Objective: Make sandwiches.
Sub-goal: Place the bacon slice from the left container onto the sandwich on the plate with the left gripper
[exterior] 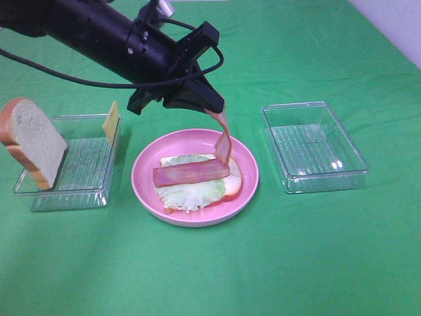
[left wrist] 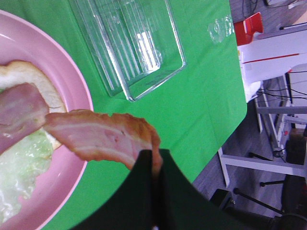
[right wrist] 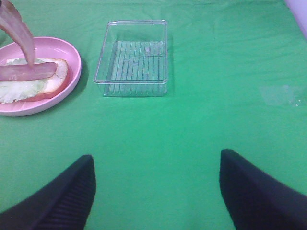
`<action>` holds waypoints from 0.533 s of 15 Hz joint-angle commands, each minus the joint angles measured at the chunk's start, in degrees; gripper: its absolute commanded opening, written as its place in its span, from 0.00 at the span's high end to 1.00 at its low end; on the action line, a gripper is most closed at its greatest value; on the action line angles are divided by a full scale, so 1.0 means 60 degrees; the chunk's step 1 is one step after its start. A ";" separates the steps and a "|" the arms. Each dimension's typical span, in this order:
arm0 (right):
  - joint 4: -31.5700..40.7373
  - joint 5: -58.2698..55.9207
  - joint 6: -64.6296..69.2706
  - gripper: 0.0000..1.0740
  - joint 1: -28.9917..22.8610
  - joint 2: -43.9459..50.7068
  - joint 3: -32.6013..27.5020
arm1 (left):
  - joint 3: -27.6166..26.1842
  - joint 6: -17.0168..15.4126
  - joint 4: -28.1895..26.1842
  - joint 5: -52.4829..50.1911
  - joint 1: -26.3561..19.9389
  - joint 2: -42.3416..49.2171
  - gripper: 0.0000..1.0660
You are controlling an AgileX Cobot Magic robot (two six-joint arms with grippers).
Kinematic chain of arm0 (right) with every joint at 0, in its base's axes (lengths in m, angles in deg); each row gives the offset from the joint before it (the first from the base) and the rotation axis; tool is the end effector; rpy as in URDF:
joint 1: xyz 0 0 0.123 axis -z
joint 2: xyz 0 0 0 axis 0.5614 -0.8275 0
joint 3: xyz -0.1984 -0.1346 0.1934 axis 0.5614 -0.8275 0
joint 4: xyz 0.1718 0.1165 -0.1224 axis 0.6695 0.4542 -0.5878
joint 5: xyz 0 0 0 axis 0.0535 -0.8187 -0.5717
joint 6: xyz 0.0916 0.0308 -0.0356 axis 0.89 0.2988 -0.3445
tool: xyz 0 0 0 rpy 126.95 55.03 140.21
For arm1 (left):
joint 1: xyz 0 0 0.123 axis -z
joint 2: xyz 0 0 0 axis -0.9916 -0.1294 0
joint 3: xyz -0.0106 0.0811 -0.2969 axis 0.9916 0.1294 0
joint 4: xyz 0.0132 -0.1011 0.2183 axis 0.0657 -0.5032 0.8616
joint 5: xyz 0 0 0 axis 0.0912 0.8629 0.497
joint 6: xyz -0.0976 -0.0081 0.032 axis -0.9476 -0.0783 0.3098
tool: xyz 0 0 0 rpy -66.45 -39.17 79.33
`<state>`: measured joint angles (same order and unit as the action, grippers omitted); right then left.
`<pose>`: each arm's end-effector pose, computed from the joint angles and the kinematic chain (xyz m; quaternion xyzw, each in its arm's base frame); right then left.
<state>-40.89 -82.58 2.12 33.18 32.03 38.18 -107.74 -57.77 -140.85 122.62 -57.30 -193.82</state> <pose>-0.0293 0.0059 0.2663 -0.0552 0.8523 0.0119 0.5199 0.3538 -0.2406 0.2424 0.0679 0.8939 -0.4287 0.1122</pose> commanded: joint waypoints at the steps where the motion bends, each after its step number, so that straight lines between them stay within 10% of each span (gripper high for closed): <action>1: 0.0057 0.0124 0.0029 0.35 0.0076 0.0115 -0.0019 | -0.0038 0.0449 -0.0583 0.0162 0.0067 -0.0229 1.00; 5: 0.0057 0.0124 0.0029 0.35 0.0076 0.0115 -0.0019 | -0.0038 0.0525 0.1547 -0.0267 -0.0010 -0.0726 1.00; 8: 0.0057 0.0124 0.0029 0.35 0.0076 0.0115 -0.0019 | -0.0029 -0.0945 0.3189 -0.1127 -0.0010 -0.0859 1.00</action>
<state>-40.89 -82.58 2.12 33.18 32.03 38.18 -107.74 -62.98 -121.31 115.81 -57.30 -198.97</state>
